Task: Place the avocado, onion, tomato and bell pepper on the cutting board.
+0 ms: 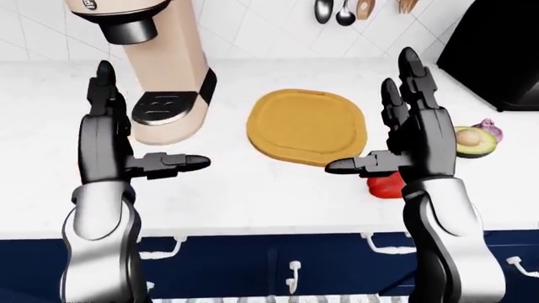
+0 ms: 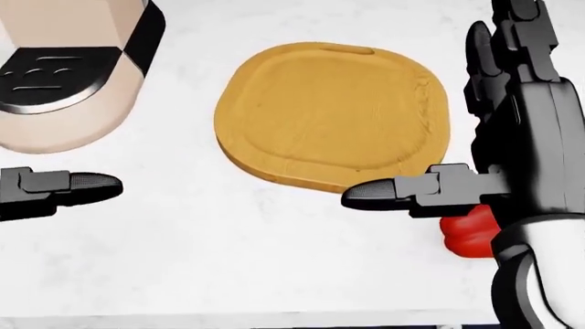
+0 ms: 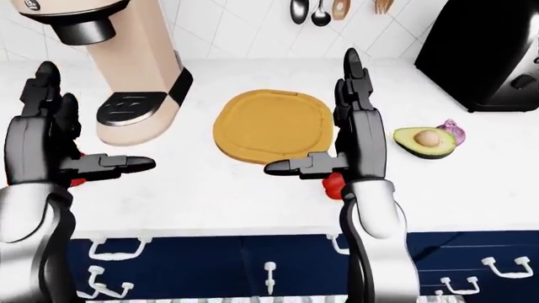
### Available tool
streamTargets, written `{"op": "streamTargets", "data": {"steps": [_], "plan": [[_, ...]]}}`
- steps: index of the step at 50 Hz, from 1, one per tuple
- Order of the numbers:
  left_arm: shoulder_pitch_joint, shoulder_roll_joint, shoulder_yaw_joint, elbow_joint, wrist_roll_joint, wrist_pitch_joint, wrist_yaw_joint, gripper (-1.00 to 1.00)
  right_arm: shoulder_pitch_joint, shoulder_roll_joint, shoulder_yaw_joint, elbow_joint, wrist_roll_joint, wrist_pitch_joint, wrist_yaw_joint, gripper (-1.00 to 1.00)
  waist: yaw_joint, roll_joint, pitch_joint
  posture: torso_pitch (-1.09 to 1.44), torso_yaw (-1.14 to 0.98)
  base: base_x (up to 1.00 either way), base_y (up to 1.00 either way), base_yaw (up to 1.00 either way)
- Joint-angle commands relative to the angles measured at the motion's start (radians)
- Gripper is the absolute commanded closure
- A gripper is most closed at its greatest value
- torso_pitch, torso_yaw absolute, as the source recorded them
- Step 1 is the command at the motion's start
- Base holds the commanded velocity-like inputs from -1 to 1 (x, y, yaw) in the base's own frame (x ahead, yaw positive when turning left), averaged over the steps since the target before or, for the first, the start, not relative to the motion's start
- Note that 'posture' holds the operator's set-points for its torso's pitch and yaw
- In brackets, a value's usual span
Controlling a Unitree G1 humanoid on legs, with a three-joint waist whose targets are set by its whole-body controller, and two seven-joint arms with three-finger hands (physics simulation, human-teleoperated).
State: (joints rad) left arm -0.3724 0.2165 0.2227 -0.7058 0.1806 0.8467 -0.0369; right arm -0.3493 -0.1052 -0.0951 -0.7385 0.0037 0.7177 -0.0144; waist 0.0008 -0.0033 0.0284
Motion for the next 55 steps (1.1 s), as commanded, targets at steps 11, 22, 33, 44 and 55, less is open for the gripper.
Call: {"op": "streamTargets", "data": {"steps": [11,22,33,44,55], "plan": [[0.04,0.109,0.157,0.012,0.032,-0.031,0.063,-1.0,-0.023,-0.007,-0.006,-0.04,-0.016,-0.026,0.001,-1.0,0.0,0.011,-0.019,0.0,0.0,0.0,0.0,0.0],[0.138,0.099,0.23,0.031,0.096,-0.025,0.045,-1.0,-0.017,0.0,0.007,-0.035,-0.03,-0.033,0.006,-1.0,-0.001,0.017,-0.02,0.0,0.0,0.0,0.0,0.0],[0.184,0.094,0.286,0.144,0.081,-0.141,0.081,-1.0,-0.016,0.003,0.006,-0.021,-0.035,-0.046,0.011,-1.0,-0.003,0.016,-0.021,0.0,0.0,0.0,0.0,0.0],[0.183,0.128,0.302,0.32,0.04,-0.251,0.137,-1.0,-0.026,0.0,0.007,-0.027,-0.043,-0.032,0.015,-1.0,-0.003,0.019,-0.021,0.0,0.0,0.0,0.0,0.0],[0.2,0.125,0.298,0.341,0.04,-0.261,0.143,-1.0,-0.019,0.003,0.005,-0.018,-0.049,-0.048,0.017,-1.0,-0.005,0.021,-0.021,0.0,0.0,0.0,0.0,0.0]]}}
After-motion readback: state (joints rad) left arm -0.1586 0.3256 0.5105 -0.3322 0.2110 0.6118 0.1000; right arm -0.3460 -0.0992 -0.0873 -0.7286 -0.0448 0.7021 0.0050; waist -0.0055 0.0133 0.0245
